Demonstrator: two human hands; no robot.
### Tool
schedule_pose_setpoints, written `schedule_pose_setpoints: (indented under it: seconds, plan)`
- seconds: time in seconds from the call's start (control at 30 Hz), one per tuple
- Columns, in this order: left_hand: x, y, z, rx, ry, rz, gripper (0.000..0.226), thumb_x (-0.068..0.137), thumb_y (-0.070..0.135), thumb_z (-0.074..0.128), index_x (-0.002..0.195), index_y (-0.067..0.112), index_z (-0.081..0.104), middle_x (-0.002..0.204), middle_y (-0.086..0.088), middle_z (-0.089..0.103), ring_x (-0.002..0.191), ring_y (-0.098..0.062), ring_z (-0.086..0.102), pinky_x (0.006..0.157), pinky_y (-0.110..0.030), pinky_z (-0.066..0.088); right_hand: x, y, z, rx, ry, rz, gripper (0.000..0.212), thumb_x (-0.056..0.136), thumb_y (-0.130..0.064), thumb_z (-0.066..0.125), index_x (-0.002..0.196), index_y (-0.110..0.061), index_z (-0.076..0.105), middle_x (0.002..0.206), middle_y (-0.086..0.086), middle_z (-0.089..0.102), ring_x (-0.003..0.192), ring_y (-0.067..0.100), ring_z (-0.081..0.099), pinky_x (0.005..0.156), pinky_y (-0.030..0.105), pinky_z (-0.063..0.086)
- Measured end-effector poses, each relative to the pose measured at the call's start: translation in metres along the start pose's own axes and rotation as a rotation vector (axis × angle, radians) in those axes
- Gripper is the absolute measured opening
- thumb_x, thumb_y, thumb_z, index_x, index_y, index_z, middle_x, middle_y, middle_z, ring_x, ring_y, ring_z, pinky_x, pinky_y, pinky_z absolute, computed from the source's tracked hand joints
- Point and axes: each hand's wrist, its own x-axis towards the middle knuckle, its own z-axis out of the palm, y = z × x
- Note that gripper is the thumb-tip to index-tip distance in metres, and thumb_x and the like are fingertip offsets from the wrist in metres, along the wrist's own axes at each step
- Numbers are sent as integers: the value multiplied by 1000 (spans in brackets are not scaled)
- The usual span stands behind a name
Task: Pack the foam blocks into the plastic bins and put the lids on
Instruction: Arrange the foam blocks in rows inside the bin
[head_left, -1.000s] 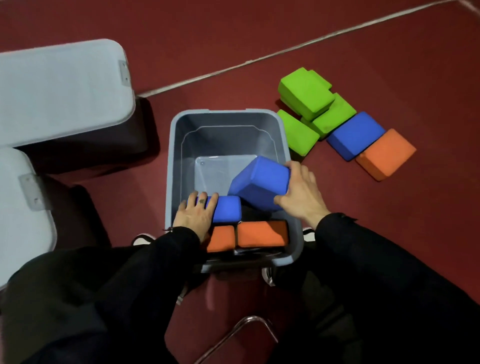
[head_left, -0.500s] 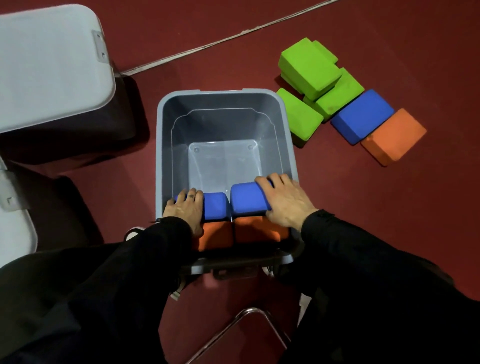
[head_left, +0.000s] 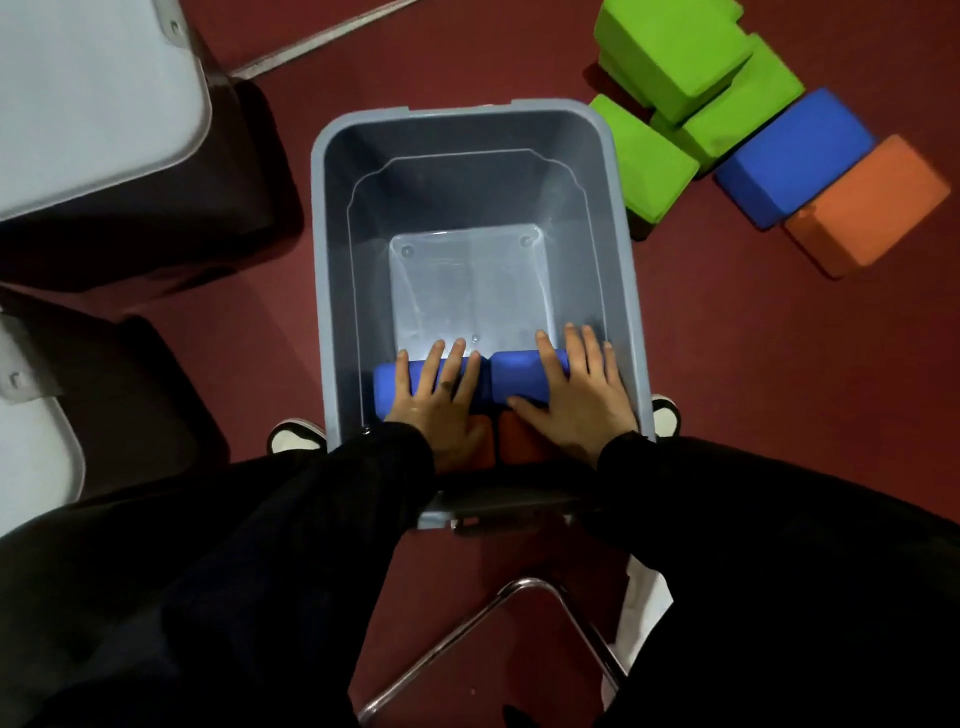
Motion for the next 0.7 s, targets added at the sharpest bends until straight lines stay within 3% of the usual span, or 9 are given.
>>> schedule_pose_setpoints:
  seconds: [0.07,0.2,0.27,0.33,0.43,0.57,0.7]
  plan:
    - [-2,-1,5,28,-31,-9,98,76,67,5,161,17,6,168,-8,4,154,-31,3,116,-68,-2,-2,-1,2,24,-37,-5,97,85,-82,37,157,-17,36,159,27,34,149,46,29,120,63,22]
    - [4,7,-17,-115,96,-14,90,81,72,21,147,15,42,150,-8,46,141,-29,40,116,-67,14,9,0,-15,37,-157,7,97,81,-85,30,154,-21,41,159,21,38,151,43,26,123,61,14]
    - [16,13,-35,-172,147,5,81,85,67,22,145,17,43,148,-6,48,138,-28,43,117,-60,21,23,2,-41,25,-163,-25,79,87,-73,39,150,-24,46,155,12,45,148,36,31,123,55,16]
    - [29,25,-59,-236,182,32,71,90,59,34,147,17,42,150,-9,46,136,-32,44,115,-52,29,36,7,-73,81,-134,-58,60,93,-56,50,145,-27,52,147,4,55,137,29,47,115,46,32]
    - [53,49,-101,-310,238,80,61,95,48,48,148,18,40,153,-9,40,136,-31,42,110,-46,36,60,27,-122,244,-126,-5,45,94,-46,53,136,-31,58,137,-1,63,123,25,60,97,39,50]
    - [101,79,-159,-287,285,204,61,93,47,44,146,18,41,149,-11,43,132,-33,44,106,-47,41,94,77,-165,444,-54,147,35,94,-41,58,127,-31,65,120,-6,72,112,22,67,93,38,53]
    - [166,107,-195,-232,298,275,60,88,43,49,141,15,48,144,-11,48,129,-33,46,105,-44,42,135,138,-168,574,-11,369,38,96,-38,58,132,-27,62,118,-2,72,112,26,65,91,35,51]
